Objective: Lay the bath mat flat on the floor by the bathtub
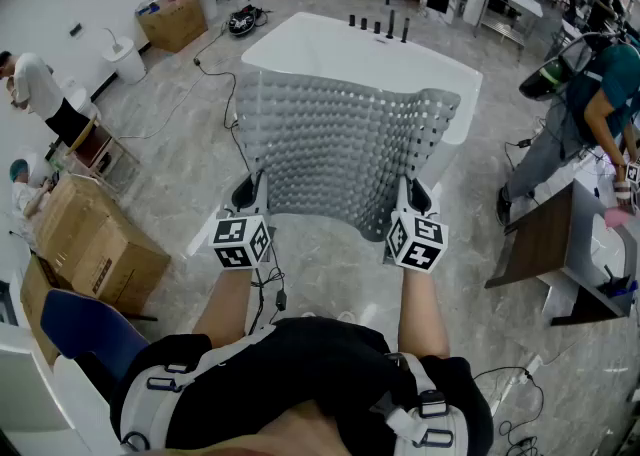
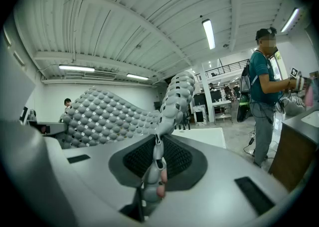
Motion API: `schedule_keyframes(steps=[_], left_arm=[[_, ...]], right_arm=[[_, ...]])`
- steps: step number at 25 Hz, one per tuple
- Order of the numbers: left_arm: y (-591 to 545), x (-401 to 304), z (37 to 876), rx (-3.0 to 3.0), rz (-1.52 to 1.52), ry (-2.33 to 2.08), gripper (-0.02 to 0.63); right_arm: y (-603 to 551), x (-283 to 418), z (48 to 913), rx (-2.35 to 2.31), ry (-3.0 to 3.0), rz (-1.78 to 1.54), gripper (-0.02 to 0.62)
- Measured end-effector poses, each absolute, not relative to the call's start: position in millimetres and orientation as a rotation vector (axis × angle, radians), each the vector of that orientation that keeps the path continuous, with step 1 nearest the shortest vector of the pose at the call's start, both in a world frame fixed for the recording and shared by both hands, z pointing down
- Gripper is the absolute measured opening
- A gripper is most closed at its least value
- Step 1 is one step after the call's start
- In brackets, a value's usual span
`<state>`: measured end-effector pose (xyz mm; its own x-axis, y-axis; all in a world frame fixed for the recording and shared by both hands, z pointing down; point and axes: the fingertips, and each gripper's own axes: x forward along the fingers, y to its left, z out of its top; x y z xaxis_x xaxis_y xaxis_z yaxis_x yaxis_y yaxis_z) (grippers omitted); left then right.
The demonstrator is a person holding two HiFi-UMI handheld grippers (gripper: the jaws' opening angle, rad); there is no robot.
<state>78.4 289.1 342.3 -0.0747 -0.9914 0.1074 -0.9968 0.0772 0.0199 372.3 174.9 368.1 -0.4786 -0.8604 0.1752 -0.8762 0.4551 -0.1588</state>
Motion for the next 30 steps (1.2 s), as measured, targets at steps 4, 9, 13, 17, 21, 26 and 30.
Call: schedule_keyframes(steps=[4, 9, 13, 17, 21, 26, 30], left_arm=[[291, 75, 341, 2.058, 0.064, -2.221, 0.037], [293, 67, 341, 2.059, 0.052, -2.219, 0.037], [294, 60, 337, 2.061, 0.041, -2.220, 0.037], [292, 54, 334, 2.071, 0.029, -2.218, 0.037], [295, 38, 335, 2.075, 0.023, -2.213, 0.037], [299, 21, 339, 2.090, 0.018, -2.189, 0.037], [302, 11, 344, 2.119, 0.046, -2.162, 0.037]], right_arm=[[175, 370, 365, 1.588, -2.611, 0.340, 0.052], [178, 359, 362, 1.599, -2.615, 0.288, 0.052], [178, 351, 357, 1.597, -2.613, 0.271, 0.052], [176, 343, 355, 1.596, -2.611, 0.270, 0.052], [180, 324, 355, 1.588, -2.609, 0.250, 0.052], [188, 306, 357, 1.592, -2.594, 0.199, 0.052], [194, 293, 358, 1.609, -2.589, 0.187, 0.052]])
